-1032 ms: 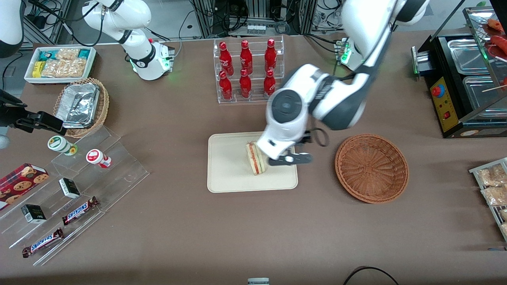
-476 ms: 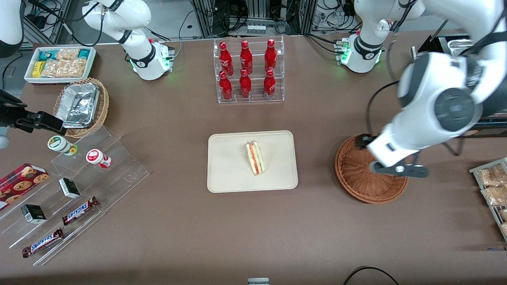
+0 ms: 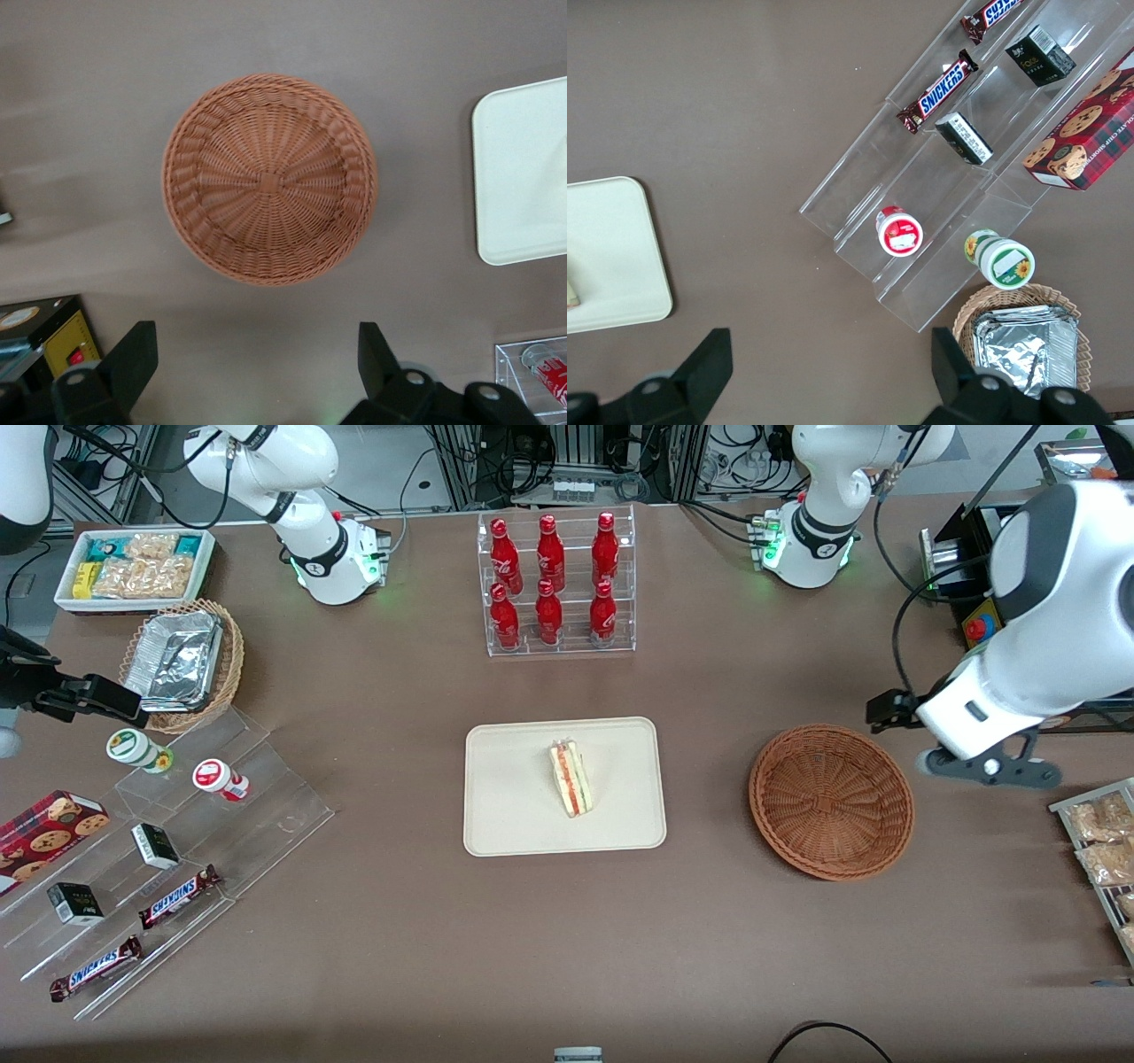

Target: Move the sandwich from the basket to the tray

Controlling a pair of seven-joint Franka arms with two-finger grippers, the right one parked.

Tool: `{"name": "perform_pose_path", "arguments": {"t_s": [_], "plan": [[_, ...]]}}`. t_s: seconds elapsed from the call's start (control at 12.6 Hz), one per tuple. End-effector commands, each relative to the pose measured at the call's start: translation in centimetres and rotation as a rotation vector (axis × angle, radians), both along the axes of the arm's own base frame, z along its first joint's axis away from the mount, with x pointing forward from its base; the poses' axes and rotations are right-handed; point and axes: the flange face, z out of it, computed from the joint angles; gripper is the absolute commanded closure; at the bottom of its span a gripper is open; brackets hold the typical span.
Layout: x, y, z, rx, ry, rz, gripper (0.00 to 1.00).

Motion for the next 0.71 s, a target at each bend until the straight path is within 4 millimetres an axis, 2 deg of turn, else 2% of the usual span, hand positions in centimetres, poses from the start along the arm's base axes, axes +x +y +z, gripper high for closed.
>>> {"name": "perform_pose_path", "arguments": {"t_s": [0.0, 0.16, 0.32, 0.48, 0.63], "plan": [[-3.9, 3.2, 2.7, 0.011, -0.015, 0.02, 0.0], [-5.5, 4.3, 4.5, 0.018, 0.003, 0.032, 0.0], [-6.7, 6.2, 6.3, 0.019, -0.006, 0.068, 0.0], [-7.0, 7.2, 6.8, 0.016, -0.004, 0.091, 0.0], [-7.0, 7.4, 6.8, 0.017, 0.002, 0.097, 0.0]]}}
